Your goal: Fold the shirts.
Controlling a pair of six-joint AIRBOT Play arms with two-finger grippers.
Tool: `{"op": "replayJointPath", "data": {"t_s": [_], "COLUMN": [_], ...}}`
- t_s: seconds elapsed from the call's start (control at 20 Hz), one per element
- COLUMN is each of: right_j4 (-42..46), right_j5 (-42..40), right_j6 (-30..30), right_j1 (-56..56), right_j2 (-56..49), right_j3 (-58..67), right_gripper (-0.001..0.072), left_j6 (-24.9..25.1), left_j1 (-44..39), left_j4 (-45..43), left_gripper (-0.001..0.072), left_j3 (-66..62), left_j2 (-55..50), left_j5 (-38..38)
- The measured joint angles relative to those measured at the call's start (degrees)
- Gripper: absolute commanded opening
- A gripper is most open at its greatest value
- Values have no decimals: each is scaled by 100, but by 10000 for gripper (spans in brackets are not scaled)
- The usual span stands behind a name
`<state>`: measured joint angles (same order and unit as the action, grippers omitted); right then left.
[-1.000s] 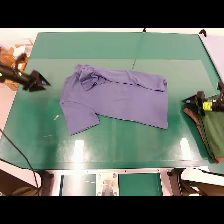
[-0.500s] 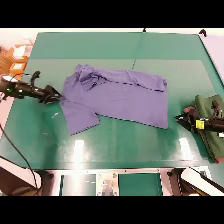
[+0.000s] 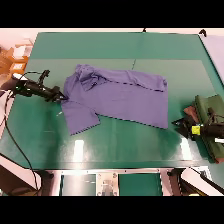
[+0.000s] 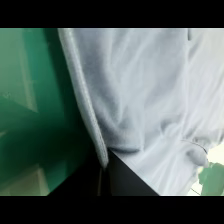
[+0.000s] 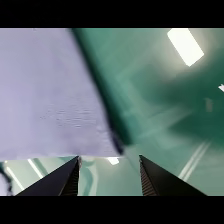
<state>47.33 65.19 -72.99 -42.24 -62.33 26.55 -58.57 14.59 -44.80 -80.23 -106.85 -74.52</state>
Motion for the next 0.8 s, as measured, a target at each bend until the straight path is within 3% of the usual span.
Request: {"op": "replayJointPath", "data": {"t_s": [0.25, 0.35, 0.4, 0.45, 0.55, 0.8], "right_j4": [-726, -1217, -1419, -1499, -1565, -1668], "right_j5": [-737, -1012, -1056, -1060, -1147, -986], "right_j6": [249, 527, 664, 780, 922, 1025], "right_j1": [680, 999, 1128, 1222, 1344, 1432], "right_j2": [-393, -750, -929, -1058, -1233, -922], "right_j3": [-496, -492, -442, -380, -223, 728], "right_gripper": [397, 325, 276, 152, 17, 17], "left_j6": [7, 9, 9, 9, 9, -168], "left_j1": [7, 7, 7, 7, 9, 9], "left_j4": [-15, -17, -15, -17, -15, 22], "left_gripper": [25, 24, 24, 24, 24, 23], "left_j3": [-35, -37, -42, -42, -59, -514], "left_j2": [4, 4, 4, 4, 20, 393], "left_j5": [-72, -94, -118, -127, -203, -745]}}
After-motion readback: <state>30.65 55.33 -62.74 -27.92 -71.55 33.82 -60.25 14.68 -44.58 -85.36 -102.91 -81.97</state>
